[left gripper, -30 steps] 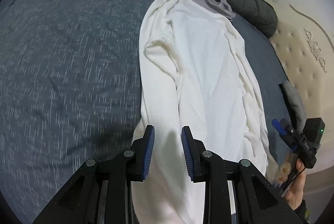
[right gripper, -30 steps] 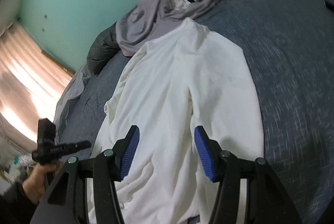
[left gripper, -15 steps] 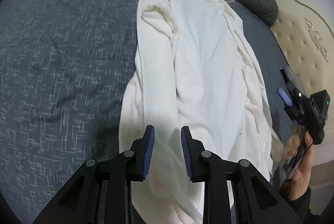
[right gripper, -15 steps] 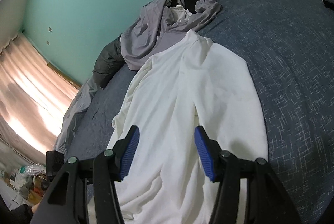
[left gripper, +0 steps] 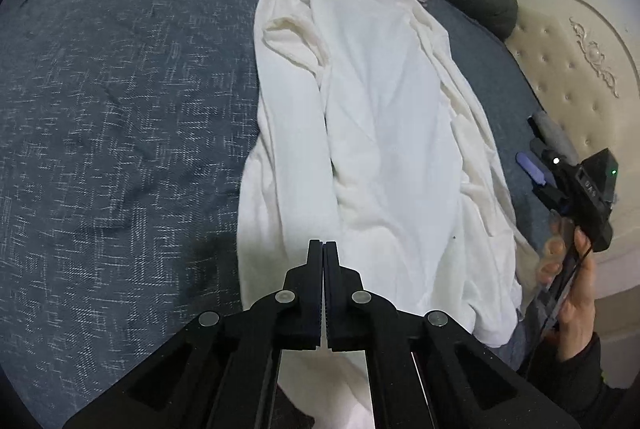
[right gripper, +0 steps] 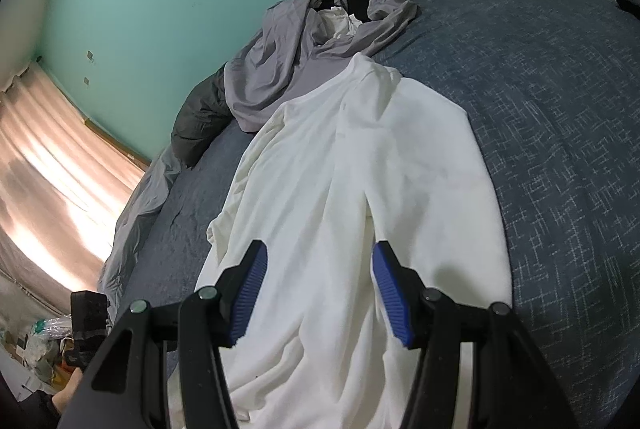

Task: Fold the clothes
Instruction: 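Open both grippers and release the white garment lying flat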

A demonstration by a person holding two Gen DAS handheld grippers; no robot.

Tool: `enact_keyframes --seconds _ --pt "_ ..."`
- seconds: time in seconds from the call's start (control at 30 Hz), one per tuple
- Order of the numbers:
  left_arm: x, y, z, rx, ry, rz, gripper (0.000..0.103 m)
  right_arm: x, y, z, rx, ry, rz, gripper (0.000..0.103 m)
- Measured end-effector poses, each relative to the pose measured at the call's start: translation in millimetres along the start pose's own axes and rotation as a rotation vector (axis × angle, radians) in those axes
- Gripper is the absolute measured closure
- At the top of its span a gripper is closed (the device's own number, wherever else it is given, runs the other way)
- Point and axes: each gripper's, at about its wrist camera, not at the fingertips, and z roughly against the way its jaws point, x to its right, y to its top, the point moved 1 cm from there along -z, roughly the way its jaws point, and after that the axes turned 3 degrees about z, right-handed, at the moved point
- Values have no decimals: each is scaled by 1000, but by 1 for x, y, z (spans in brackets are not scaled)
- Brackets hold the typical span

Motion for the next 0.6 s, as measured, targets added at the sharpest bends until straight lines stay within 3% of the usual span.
enact_keyframes --seconds 0.2,0.27,0.33,0.47,0.6 --pt "-7 -6 3 -44 54 4 100 -1 0 0 1 13 0 47" --pt "-8 -8 -1 -56 53 10 88 -2 0 -1 -2 16 1 47" --pt "-6 -9 -6 -68 40 13 82 -2 0 -1 -2 15 2 47" --pt "-1 -10 -19 -99 13 10 82 0 0 -1 -4 15 -7 47" --pt "-3 -12 -26 -100 39 16 83 4 0 -1 -9 14 -17 47"
